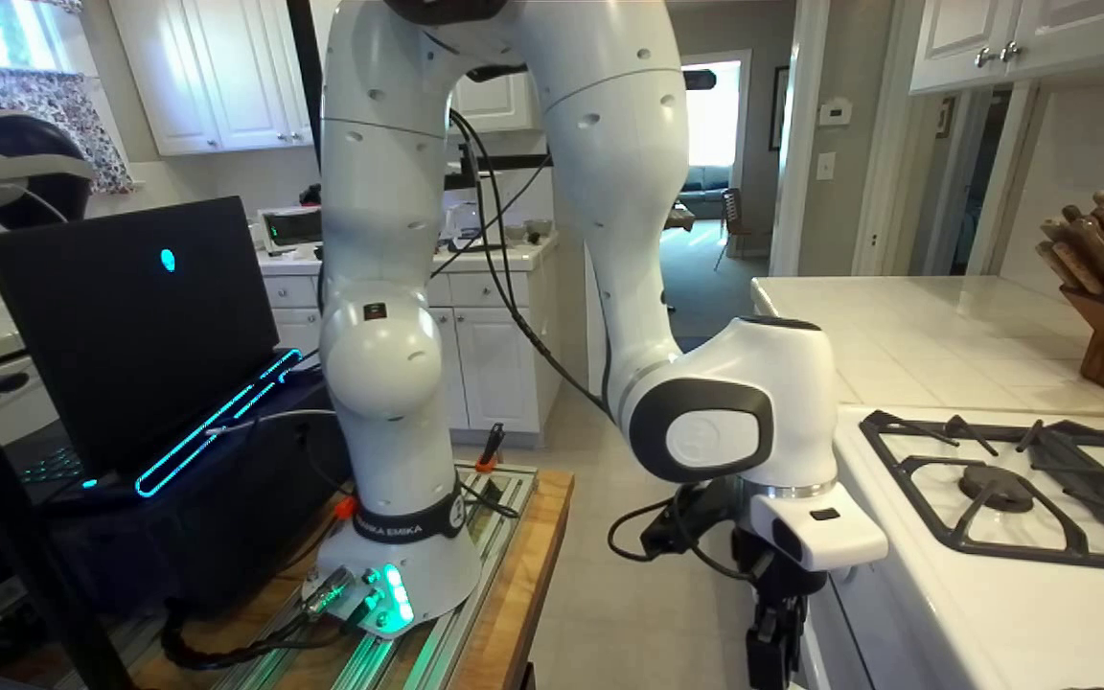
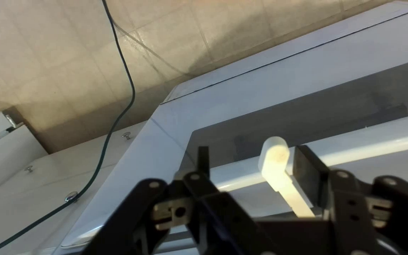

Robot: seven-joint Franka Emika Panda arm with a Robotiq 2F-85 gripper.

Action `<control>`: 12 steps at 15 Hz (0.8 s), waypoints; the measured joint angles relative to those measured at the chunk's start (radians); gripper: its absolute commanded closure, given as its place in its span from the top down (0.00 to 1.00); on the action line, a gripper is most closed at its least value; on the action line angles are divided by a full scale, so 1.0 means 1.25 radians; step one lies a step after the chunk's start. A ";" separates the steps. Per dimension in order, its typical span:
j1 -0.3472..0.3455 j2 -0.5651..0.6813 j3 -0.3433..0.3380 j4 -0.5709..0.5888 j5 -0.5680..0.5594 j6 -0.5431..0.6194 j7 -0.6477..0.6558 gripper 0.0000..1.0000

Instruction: Move the white switch on the stove to the right.

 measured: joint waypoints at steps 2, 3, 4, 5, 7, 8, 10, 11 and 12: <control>-0.011 0.000 0.000 0.000 0.000 0.000 -0.008 0.99; -0.015 0.000 0.001 0.000 0.000 0.000 -0.012 1.00; -0.019 0.000 0.003 0.000 0.000 0.000 -0.017 1.00; -0.022 0.000 0.006 0.000 0.000 0.000 -0.022 0.97; -0.035 0.001 0.023 0.001 0.004 0.000 -0.031 0.94; -0.043 0.002 0.036 0.003 0.009 0.000 -0.036 0.91; -0.061 0.008 0.065 0.008 0.021 0.000 -0.044 0.91; -0.072 0.012 0.079 0.011 0.027 0.001 -0.049 0.93; -0.082 0.017 0.091 0.014 0.032 0.001 -0.055 0.93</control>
